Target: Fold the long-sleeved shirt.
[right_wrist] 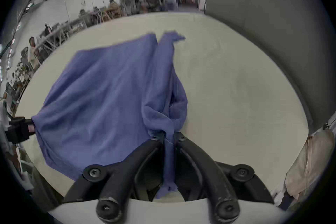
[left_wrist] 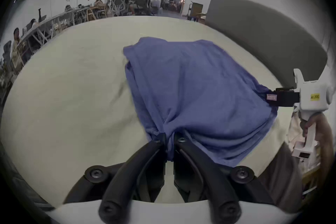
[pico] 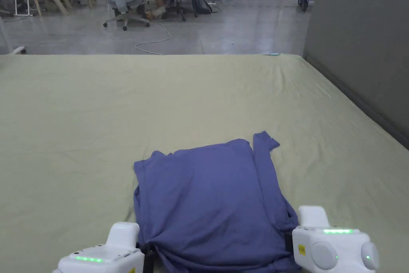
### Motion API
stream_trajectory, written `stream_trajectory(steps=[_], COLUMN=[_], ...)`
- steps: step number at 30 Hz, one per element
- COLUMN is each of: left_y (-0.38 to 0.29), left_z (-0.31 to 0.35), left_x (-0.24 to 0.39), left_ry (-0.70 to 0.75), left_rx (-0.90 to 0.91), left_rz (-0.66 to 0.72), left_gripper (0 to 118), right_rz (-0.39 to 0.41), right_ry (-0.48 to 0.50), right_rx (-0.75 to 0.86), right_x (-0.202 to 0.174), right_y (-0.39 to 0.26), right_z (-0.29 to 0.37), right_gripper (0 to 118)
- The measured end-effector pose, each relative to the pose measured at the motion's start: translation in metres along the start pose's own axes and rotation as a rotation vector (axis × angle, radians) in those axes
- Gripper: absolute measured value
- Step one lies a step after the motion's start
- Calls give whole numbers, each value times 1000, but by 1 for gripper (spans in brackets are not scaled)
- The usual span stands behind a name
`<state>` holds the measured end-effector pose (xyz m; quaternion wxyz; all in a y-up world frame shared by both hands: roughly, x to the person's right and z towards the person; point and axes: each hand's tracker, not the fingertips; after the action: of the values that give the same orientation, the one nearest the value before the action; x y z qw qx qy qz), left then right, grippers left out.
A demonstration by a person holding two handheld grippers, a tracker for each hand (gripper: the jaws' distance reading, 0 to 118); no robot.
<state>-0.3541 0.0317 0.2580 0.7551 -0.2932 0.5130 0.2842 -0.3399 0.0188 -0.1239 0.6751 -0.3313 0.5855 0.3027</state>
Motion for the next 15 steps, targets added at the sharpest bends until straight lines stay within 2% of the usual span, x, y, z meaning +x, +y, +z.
stream_trajectory(steps=[1, 2, 3, 4, 5, 6, 7, 9, 10, 11, 12, 13, 14, 15], left_y=[0, 2, 7, 12, 15, 18, 17, 21, 23, 24, 27, 31, 33, 35], left_z=[0, 4, 10, 15, 24, 39, 46, 60, 65, 69, 71, 69, 72, 75], left_x=[-1, -4, -7, -8, -5, -8, -9, -1, 0, 0, 0, 0, 4, 5], left_ry=[7, -6, -18, -13, -8, -4, 0, 8, 14, 13, -10, -9, 3, -27], left_rx=[21, 32, 43, 41, 43, 194, 167, 167, 163, 158, 166, 163, 195, 199], left_rz=[9, 22, 47, 61, 63, 70, 78, 82, 88, 99, 110, 110, 98, 95], left_gripper=[6, 15, 39, 80, 118, 116, 115, 116, 112, 80, 25, 0, 0, 0], right_rz=[-18, -72, -95, -114, -126, -124, -130, -145, -148, -148, -140, -126, -126, -114], right_ry=[13, 35, 39, 41, 44, 50, 54, 39, 49, 66, 63, 38, -25, 4], right_rx=[11, 15, 33, 54, 89, 150, 215, 222, 206, 197, 194, 176, 133, 139], right_x=[3, 6, 12, 14, 16, 18, 20, 20, 22, 26, 24, 21, 17, 18], right_y=[-1, 0, 4, 8, 11, 14, 15, 18, 20, 17, 15, 13, 7, 3], right_z=[1, 6, 10, 19, 30, 45, 59, 74, 77, 80, 80, 75, 71, 72], right_gripper=[6, 13, 27, 54, 96, 113, 115, 113, 106, 70, 21, 0, 0, 0])
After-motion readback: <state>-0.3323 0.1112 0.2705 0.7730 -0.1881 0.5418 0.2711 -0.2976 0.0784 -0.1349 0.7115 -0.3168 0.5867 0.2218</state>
